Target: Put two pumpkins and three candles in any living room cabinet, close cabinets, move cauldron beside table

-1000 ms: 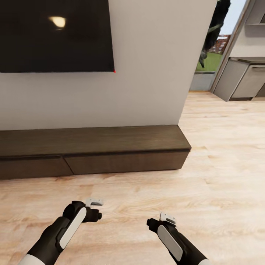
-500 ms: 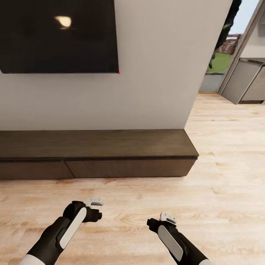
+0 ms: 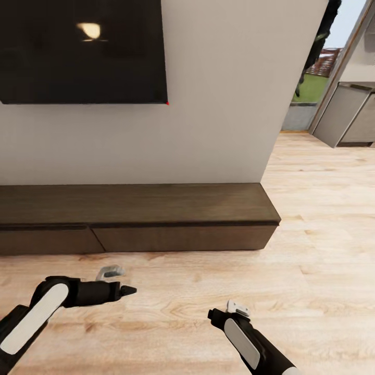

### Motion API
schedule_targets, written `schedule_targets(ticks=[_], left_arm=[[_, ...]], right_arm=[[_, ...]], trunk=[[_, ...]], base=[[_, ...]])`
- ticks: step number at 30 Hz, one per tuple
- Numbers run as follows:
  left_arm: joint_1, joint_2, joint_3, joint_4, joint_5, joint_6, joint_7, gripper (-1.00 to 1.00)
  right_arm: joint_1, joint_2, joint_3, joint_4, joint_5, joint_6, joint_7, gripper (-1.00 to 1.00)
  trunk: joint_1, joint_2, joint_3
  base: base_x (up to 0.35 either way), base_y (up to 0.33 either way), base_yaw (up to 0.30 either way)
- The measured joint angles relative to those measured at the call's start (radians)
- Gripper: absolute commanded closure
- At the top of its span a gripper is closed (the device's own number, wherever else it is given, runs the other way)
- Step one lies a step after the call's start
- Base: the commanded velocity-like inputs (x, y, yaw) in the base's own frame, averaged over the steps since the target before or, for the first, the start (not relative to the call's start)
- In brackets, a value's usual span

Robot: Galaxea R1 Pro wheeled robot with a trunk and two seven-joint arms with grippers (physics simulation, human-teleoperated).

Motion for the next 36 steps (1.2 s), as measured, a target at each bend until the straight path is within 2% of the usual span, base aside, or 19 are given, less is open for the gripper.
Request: schedule_targets(ticks=[1,3,4,5,7,9,12,15,16,17,18,19,21,23,27,31,36], left_arm=[[0.001,0.023,0.000,-0.003,0.044,0.000,-0.003,-1.00],[0.001,0.093,0.001,-0.010,0.191,0.000,-0.009,-1.00],[0.002,0.118,0.001,-0.014,0.254,0.000,-0.011,-1.00],[0.002,0.128,0.000,-0.016,0.282,0.000,-0.011,-1.00],[0.002,0.152,0.000,-0.021,0.355,0.000,-0.013,-1.00],[0.002,0.161,0.000,-0.023,0.383,0.000,-0.013,-1.00],[0.002,0.168,0.001,-0.024,0.405,0.000,-0.013,-1.00],[0.003,0.170,0.008,-0.024,0.423,0.000,-0.014,-1.00],[0.003,0.171,0.010,-0.024,0.440,0.000,-0.014,-1.00],[0.003,0.171,0.010,-0.024,0.445,0.000,-0.014,-1.00],[0.003,0.171,0.011,-0.024,0.457,0.000,-0.014,-1.00],[0.002,0.171,0.011,-0.024,0.460,0.000,-0.014,-1.00],[0.002,0.171,0.011,-0.023,0.468,0.000,-0.014,-1.00],[0.003,0.172,0.012,-0.022,0.472,0.000,-0.014,-1.00],[0.004,0.172,0.010,-0.021,0.477,0.000,-0.014,-1.00],[0.004,0.171,0.007,-0.021,0.478,0.000,-0.014,-1.00],[0.004,0.170,0.001,-0.022,0.479,0.000,-0.014,-1.00]], right_arm=[[0.000,0.000,-0.001,0.000,-0.001,0.000,0.008,-1.00],[0.000,-0.006,-0.002,-0.001,-0.001,0.000,0.061,-1.00],[0.000,-0.013,-0.003,-0.004,-0.001,0.001,0.100,-1.00],[0.000,-0.019,-0.004,-0.006,-0.001,0.002,0.123,-1.00],[0.000,-0.044,-0.012,-0.011,-0.002,0.004,0.230,-1.00],[0.000,-0.059,-0.027,-0.012,-0.008,0.004,0.314,-1.00],[0.000,-0.091,-0.097,-0.014,-0.048,0.008,0.458,-1.00],[0.000,-0.132,-0.165,-0.020,-0.086,0.016,0.557,-1.00],[0.000,-0.142,-0.201,-0.021,-0.091,0.020,0.618,-1.00],[0.000,-0.145,-0.214,-0.021,-0.092,0.020,0.639,-1.00],[0.000,-0.150,-0.260,-0.022,-0.094,0.021,0.695,-1.00],[0.000,-0.151,-0.278,-0.022,-0.094,0.020,0.714,-1.00],[0.000,-0.152,-0.344,-0.022,-0.094,0.019,0.779,-1.00],[-0.001,-0.151,-0.387,-0.022,-0.093,0.017,0.832,-1.00],[0.000,-0.151,-0.415,-0.022,-0.092,0.014,0.877,-1.00],[-0.001,-0.150,-0.423,-0.022,-0.093,0.008,0.883,-1.00],[0.000,-0.142,-0.455,-0.023,-0.093,0.000,0.887,-1.00]], trunk=[[0.000,0.000,0.000],[0.000,0.000,0.000],[0.000,0.000,0.000],[0.000,0.000,0.000],[0.000,0.000,0.000],[0.000,0.000,0.000],[0.000,0.000,0.000],[0.008,-0.014,-0.006],[0.011,-0.021,-0.009],[0.015,-0.028,-0.013],[0.019,-0.035,-0.016],[0.023,-0.042,-0.019],[0.031,-0.056,-0.025],[0.038,-0.070,-0.031],[0.054,-0.098,-0.044],[0.069,-0.126,-0.056],[0.088,-0.161,-0.072]], base=[[0.000,0.000,0.000],[0.000,0.000,0.000],[0.000,0.000,0.000],[0.000,0.000,0.000],[0.000,0.000,0.000],[0.000,0.000,0.000],[0.000,0.000,0.000],[0.000,0.000,0.000],[0.000,0.000,0.000],[0.000,0.000,0.000],[0.000,0.000,0.000],[0.000,0.000,0.000],[0.000,0.000,0.000],[0.000,0.000,0.000],[0.000,0.000,0.000],[0.000,0.000,0.000],[0.000,0.000,0.000]])
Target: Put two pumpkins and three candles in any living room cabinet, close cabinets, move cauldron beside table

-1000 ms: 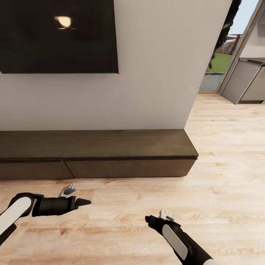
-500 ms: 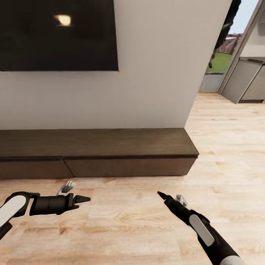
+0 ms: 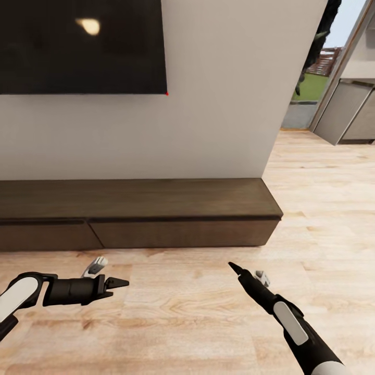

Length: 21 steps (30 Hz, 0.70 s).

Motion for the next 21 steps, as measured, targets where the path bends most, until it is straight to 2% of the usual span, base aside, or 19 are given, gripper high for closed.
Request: schedule_targets(ticks=[2,5,6,8,9,12,15,21], left_arm=[[0.000,0.000,-0.001,0.000,0.006,0.000,0.000,-1.00],[0.000,-0.001,-0.002,-0.001,0.015,0.000,-0.001,-1.00],[0.000,-0.001,-0.002,-0.001,0.016,0.000,-0.001,-1.00],[0.000,-0.002,-0.008,-0.001,0.018,0.000,-0.001,-1.00],[0.000,-0.003,-0.017,-0.001,0.019,0.000,-0.001,-1.00],[0.000,-0.005,-0.045,-0.001,0.020,0.000,-0.005,-1.00],[0.000,-0.006,-0.053,0.000,0.021,-0.001,-0.031,-1.00],[0.000,-0.006,-0.057,0.002,0.023,-0.002,-0.083,-1.00]], right_arm=[[0.000,0.000,-0.022,0.000,0.000,-0.025,-0.005,-1.00],[0.000,0.000,-0.045,0.001,0.001,-0.154,-0.003,-1.00],[0.000,0.000,-0.047,0.002,0.000,-0.176,-0.003,-1.00],[-0.001,0.000,-0.051,0.004,-0.018,-0.233,-0.003,-1.00],[-0.001,0.000,-0.052,0.004,-0.040,-0.248,-0.002,-1.00],[-0.001,-0.001,-0.051,0.003,-0.137,-0.268,0.029,-1.00],[-0.001,-0.001,-0.049,0.005,-0.190,-0.275,0.053,-1.00],[-0.001,-0.002,-0.044,0.000,-0.202,-0.277,0.061,-1.00]], trunk=[[0.008,-0.014,-0.006],[0.019,-0.035,-0.016],[0.023,-0.042,-0.019],[0.031,-0.056,-0.025],[0.035,-0.063,-0.028],[0.046,-0.084,-0.038],[0.058,-0.105,-0.047],[0.081,-0.147,-0.066]], base=[[0.000,0.000,0.000],[0.000,0.000,0.000],[0.000,0.000,0.000],[0.000,0.000,0.000],[0.000,0.000,0.000],[0.000,0.000,0.000],[0.000,0.000,0.000],[0.000,0.000,0.000]])
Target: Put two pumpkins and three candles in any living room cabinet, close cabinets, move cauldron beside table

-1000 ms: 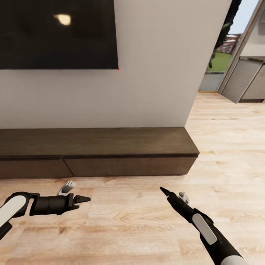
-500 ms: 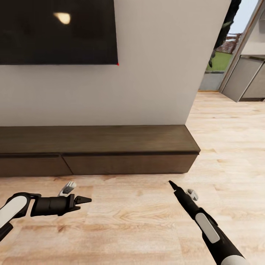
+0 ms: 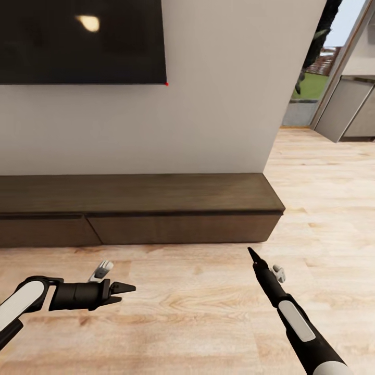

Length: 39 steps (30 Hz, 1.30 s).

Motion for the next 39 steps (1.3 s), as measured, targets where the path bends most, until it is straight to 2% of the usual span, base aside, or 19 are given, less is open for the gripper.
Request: schedule_targets(ticks=[5,10,16,20,21,23,29,32,39], left_arm=[[0.000,-0.005,0.005,0.005,0.003,0.000,-0.015,-1.00],[0.000,-0.001,0.003,0.006,0.020,-0.001,-0.041,-1.00],[0.000,-0.002,0.000,0.007,0.027,-0.001,-0.049,-1.00],[0.000,-0.003,-0.005,0.007,0.029,0.000,-0.050,-1.00],[0.000,-0.002,-0.005,0.007,0.029,0.000,-0.051,-1.00],[0.000,-0.002,-0.005,0.007,0.034,0.000,-0.051,-1.00],[0.000,-0.001,-0.007,0.005,0.057,0.000,-0.051,-1.00],[0.000,0.000,-0.007,0.004,0.076,0.000,-0.051,-1.00],[0.000,0.001,-0.008,0.003,0.085,0.000,-0.051,-1.00]], right_arm=[[0.000,-0.001,-0.003,-0.001,-0.012,0.002,0.021,-1.00],[0.000,0.000,-0.003,0.000,-0.016,0.003,0.115,-1.00],[0.000,0.002,-0.004,0.001,-0.029,0.001,0.136,-1.00],[0.001,0.009,-0.005,0.002,-0.125,0.003,0.140,-1.00],[0.000,0.012,-0.005,0.003,-0.177,0.004,0.142,-1.00],[0.000,0.014,-0.004,0.003,-0.234,0.004,0.144,-1.00],[0.000,0.015,-0.006,0.007,-0.341,0.004,0.166,-1.00],[0.000,0.015,-0.006,0.009,-0.365,0.004,0.191,-1.00],[0.000,0.016,-0.004,0.012,-0.373,0.004,0.202,-1.00]], trunk=[[0.019,-0.035,-0.016],[0.038,-0.070,-0.031],[0.061,-0.112,-0.050],[0.077,-0.140,-0.063],[0.081,-0.147,-0.066],[0.088,-0.161,-0.072],[0.111,-0.203,-0.091],[0.123,-0.224,-0.100],[0.150,-0.273,-0.122]], base=[[0.000,0.000,0.000],[0.000,0.000,0.000],[0.000,0.000,0.000],[0.000,0.000,0.000],[0.000,0.000,0.000],[0.000,0.000,0.000],[0.000,0.000,0.000],[0.000,0.000,0.000],[0.000,0.000,0.000]])
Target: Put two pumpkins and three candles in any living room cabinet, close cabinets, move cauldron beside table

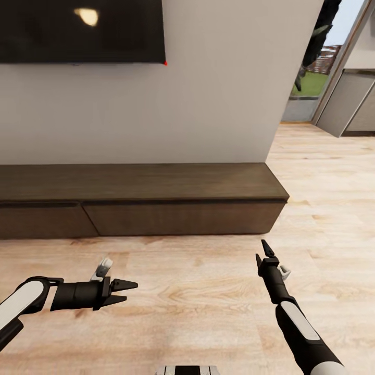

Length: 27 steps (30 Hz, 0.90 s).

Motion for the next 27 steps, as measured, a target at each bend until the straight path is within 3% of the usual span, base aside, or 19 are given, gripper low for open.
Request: schedule_targets(ticks=[14,27], left_arm=[[0.000,-0.001,0.000,0.000,0.000,0.000,0.000,-1.00],[0.000,0.000,0.000,-0.003,0.001,0.000,-0.001,-1.00]], right_arm=[[0.000,0.001,0.001,0.004,0.000,0.000,0.006,-1.00],[0.000,0.000,0.004,0.003,0.000,0.000,0.010,-1.00]], trunk=[[0.054,-0.098,-0.044],[0.060,-0.102,-0.094]], base=[[0.000,0.000,0.000],[0.000,0.000,0.000]])
